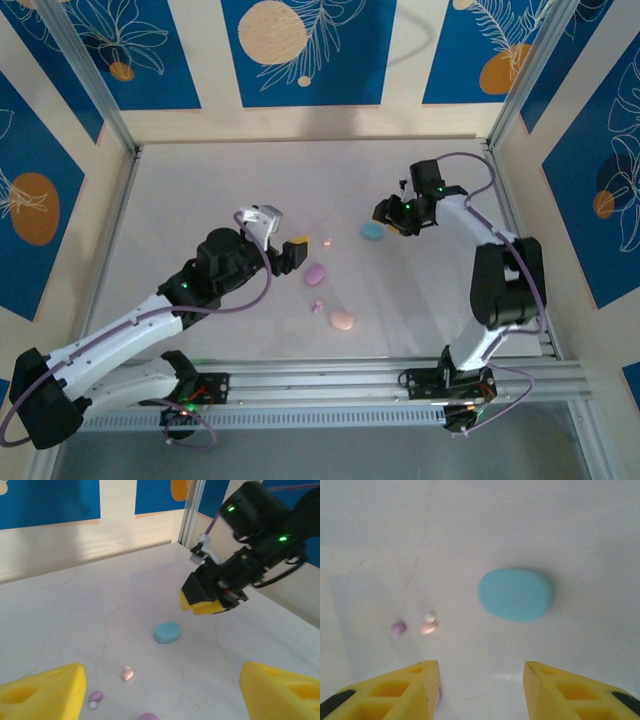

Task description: Insert the wireless bluetooth earbuds into the charging case

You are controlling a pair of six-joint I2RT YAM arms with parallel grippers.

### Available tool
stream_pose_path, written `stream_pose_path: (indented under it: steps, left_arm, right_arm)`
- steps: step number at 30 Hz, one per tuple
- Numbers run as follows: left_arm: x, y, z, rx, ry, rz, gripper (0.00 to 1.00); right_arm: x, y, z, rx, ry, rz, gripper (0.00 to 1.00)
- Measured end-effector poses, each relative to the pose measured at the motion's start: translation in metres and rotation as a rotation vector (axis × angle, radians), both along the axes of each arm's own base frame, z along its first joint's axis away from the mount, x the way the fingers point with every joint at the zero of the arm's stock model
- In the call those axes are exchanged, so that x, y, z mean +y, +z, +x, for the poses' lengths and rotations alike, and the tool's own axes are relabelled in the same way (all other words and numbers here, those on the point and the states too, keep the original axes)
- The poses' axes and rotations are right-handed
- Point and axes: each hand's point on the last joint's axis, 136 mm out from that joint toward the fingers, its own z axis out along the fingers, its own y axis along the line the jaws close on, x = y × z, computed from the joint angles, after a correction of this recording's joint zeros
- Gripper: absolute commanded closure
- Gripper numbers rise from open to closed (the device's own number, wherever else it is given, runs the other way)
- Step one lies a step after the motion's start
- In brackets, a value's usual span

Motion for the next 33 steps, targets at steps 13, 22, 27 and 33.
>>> stream_pose_path:
  steps: [13, 22, 27, 33]
  left_arm:
    - [0.038, -0.015, 0.014, 0.056, 0.188, -0.038, 0.19]
    - [0.055, -0.01, 0.012, 0.061, 0.243, -0.098, 0.19]
    - [0.056, -0.008, 0.011, 0.061, 0.245, -0.107, 0.19]
    - [0.058, -0.01, 0.012, 0.066, 0.252, -0.107, 0.19]
  right_arm:
    - [0.092, -0.023, -0.166, -0.041, 0.485, -0.112, 0.46]
    - [0.103, -0.06, -0.199, 0.039, 0.635, -0.175, 0.42]
    - [0.106, -0.074, -0.204, 0.084, 0.677, -0.184, 0.42]
    - [0.115, -0.077, -0.211, 0.114, 0.705, -0.137, 0.42]
